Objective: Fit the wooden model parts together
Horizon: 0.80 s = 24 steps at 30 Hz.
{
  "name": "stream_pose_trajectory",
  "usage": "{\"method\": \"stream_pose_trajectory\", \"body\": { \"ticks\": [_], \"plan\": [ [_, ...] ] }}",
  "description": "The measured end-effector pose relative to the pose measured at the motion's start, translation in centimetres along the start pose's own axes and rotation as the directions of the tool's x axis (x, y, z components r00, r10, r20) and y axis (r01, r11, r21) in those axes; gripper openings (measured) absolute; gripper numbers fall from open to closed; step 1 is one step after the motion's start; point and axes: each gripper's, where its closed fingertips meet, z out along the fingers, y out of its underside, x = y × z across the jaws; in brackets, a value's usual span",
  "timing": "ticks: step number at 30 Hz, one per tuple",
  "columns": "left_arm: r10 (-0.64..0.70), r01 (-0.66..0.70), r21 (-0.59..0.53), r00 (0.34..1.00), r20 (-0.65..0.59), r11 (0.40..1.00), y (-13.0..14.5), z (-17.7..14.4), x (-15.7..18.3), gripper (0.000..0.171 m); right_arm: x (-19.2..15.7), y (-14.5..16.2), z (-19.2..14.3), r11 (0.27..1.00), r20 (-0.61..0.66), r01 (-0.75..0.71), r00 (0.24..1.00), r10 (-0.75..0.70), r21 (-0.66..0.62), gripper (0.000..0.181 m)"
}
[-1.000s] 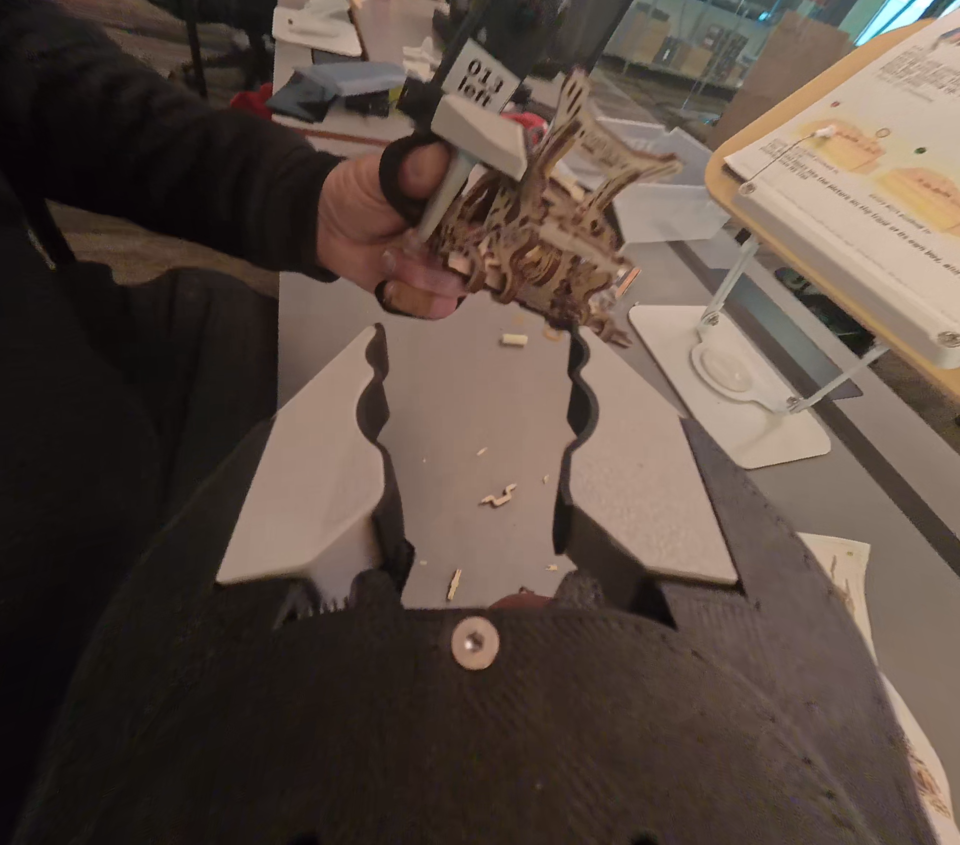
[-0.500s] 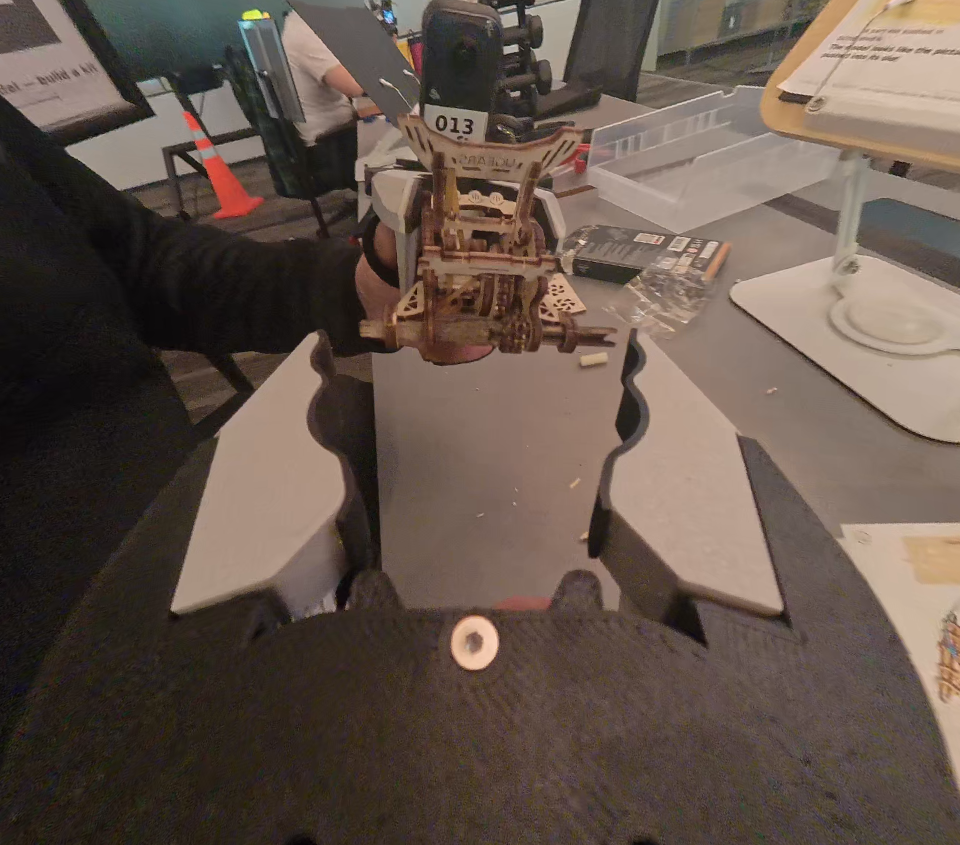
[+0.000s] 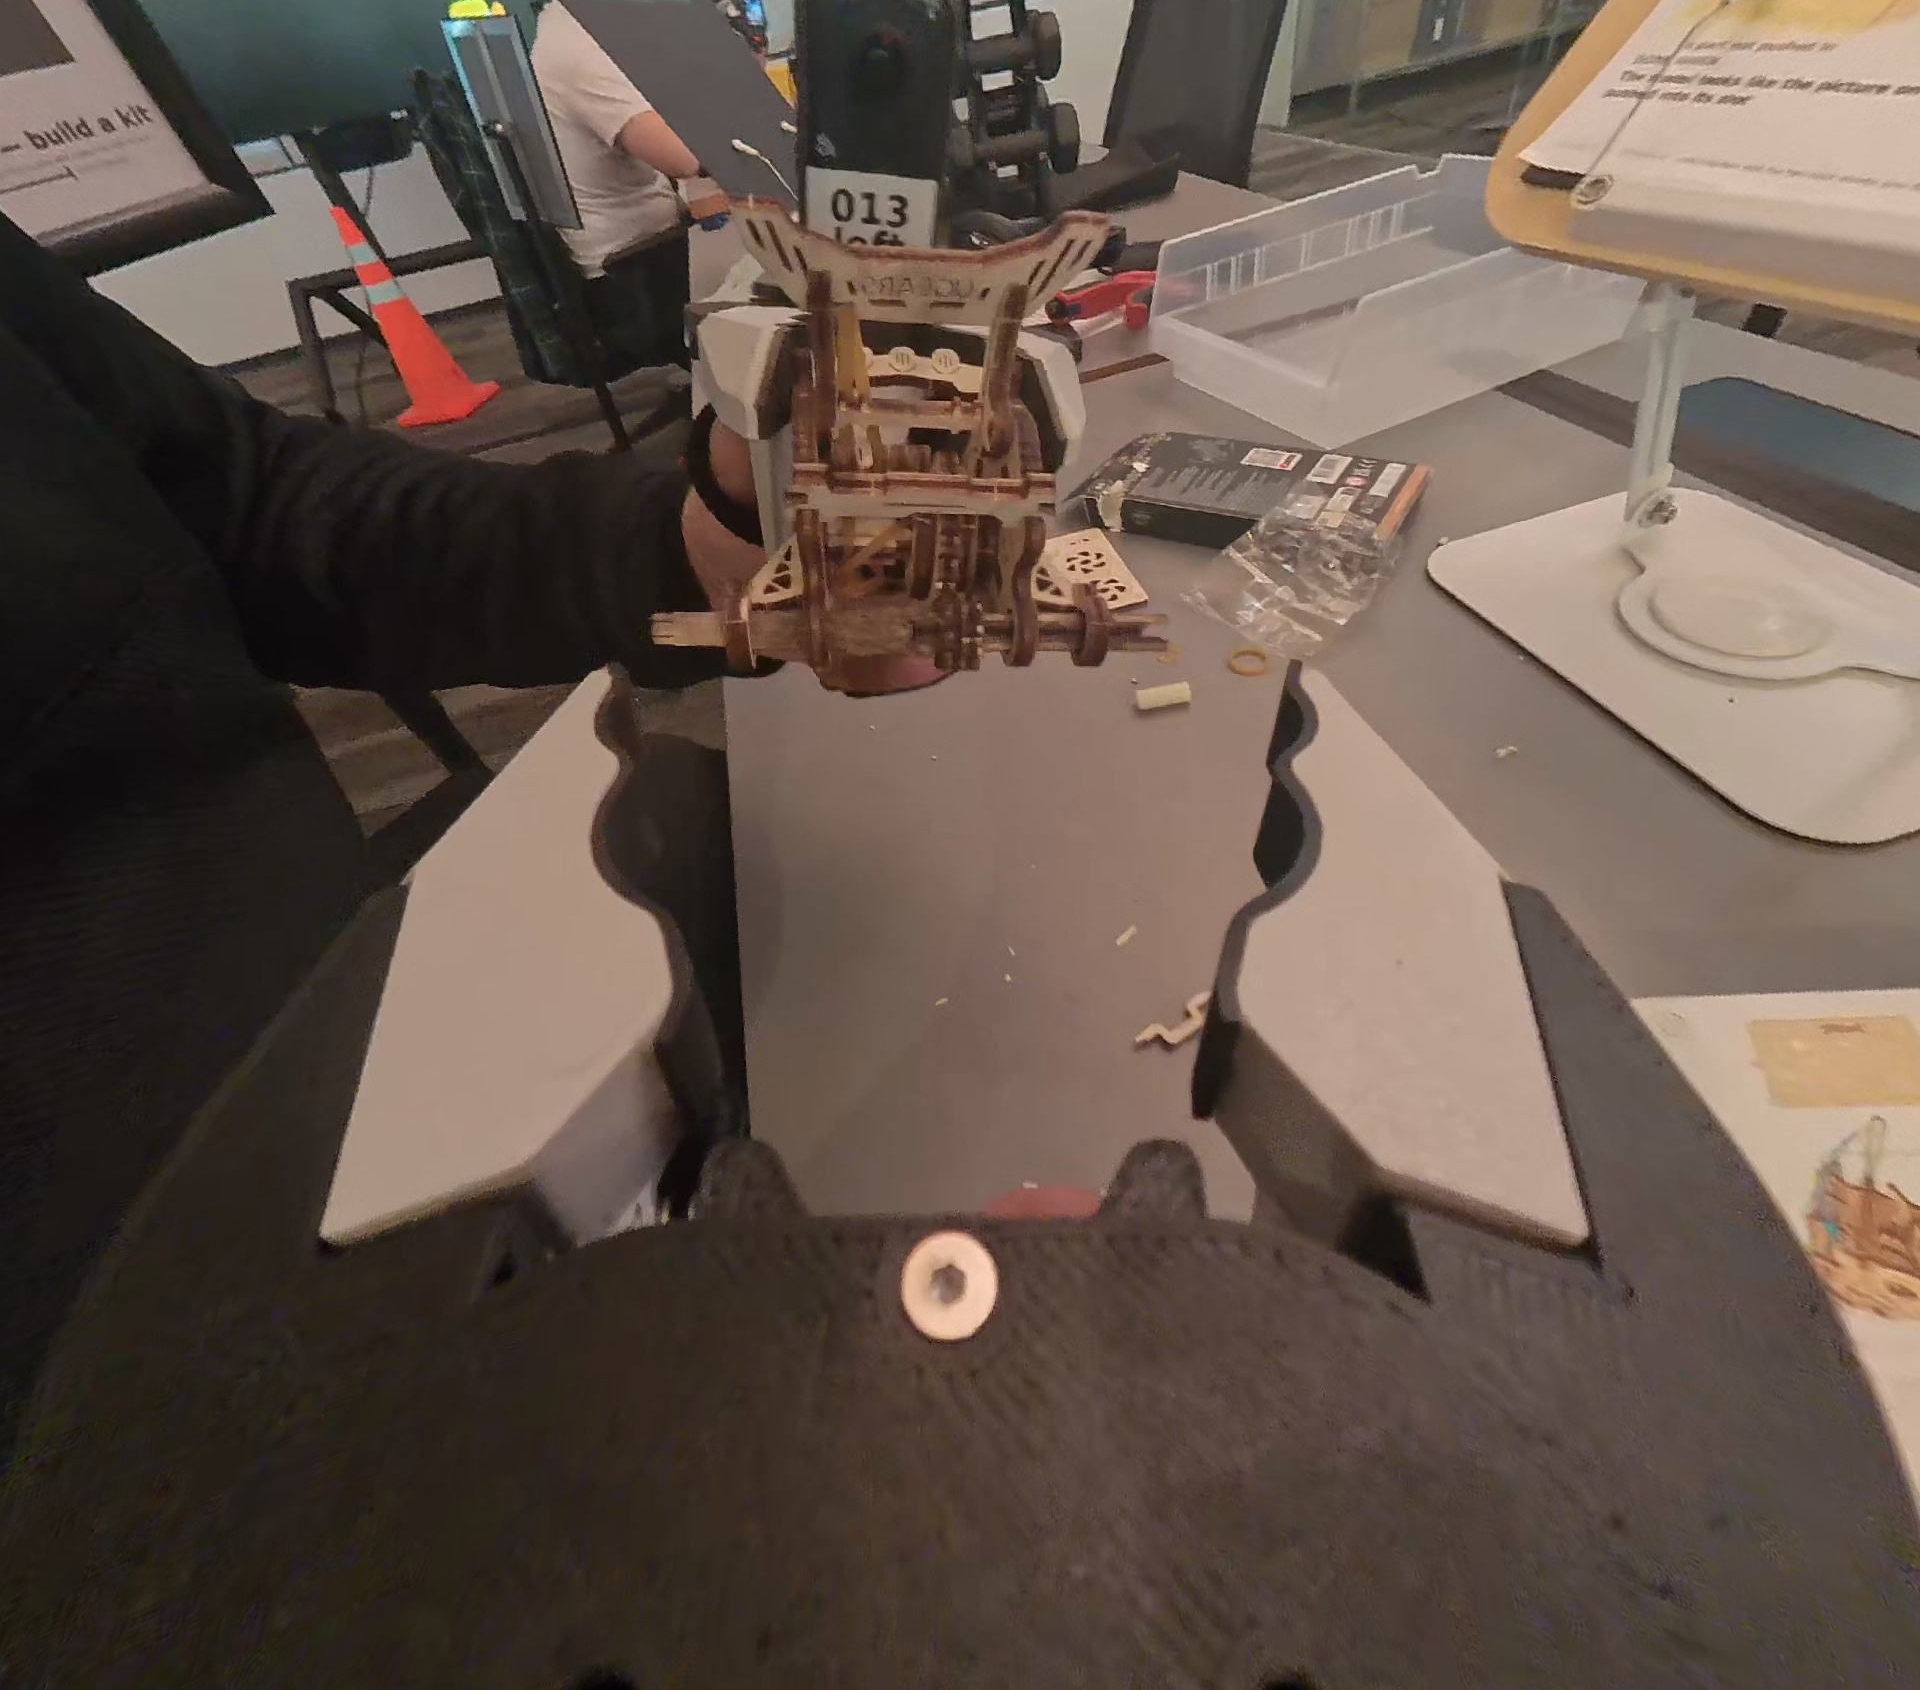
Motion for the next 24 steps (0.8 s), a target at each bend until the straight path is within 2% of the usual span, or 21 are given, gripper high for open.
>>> {"method": "stream_pose_trajectory", "body": {
  "ticks": [2,6,8,11,14,18,21,24],
  "plan": [
    [0.035,-0.033,-0.045,0.999,0.036,0.998,0.4,-0.4,-0.4,0.047,0.8,-0.1,-1.0,1.000,-0.031,0.001,1.000,-0.001,-0.005,0.117],
    [0.150,-0.086,-0.306,0.970,0.193,0.948,4.6,-1.8,-3.6,0.046,3.1,1.5,-3.5,0.996,-0.113,0.017,0.993,-0.026,-0.084,0.108],
    [0.204,-0.064,-0.456,0.943,0.263,0.888,7.6,-2.9,-5.5,0.047,4.0,2.7,-4.5,0.992,-0.148,0.011,0.988,-0.030,-0.127,0.105],
    [0.251,0.000,-0.593,0.906,0.340,0.805,11.8,-4.6,-7.8,0.047,5.2,5.1,-5.6,0.976,-0.203,0.002,0.978,-0.047,-0.216,0.103],
    [0.292,0.050,-0.624,0.853,0.433,0.780,13.3,-6.3,-9.6,0.047,6.0,7.5,-6.3,0.951,-0.236,0.004,0.968,-0.080,-0.309,0.104],
    [0.328,0.110,-0.637,0.783,0.528,0.763,14.5,-8.0,-10.9,0.047,6.2,9.2,-6.5,0.937,-0.246,-0.013,0.966,-0.078,-0.350,0.103],
    [0.303,0.146,-0.627,0.778,0.551,0.765,15.4,-8.4,-10.8,0.047,6.4,9.8,-6.5,0.931,-0.249,-0.021,0.965,-0.076,-0.364,0.101],
    [0.290,0.178,-0.652,0.789,0.542,0.737,16.5,-9.1,-10.3,0.048,6.6,10.2,-6.0,0.923,-0.241,-0.013,0.967,-0.087,-0.385,0.096]
  ]
}}
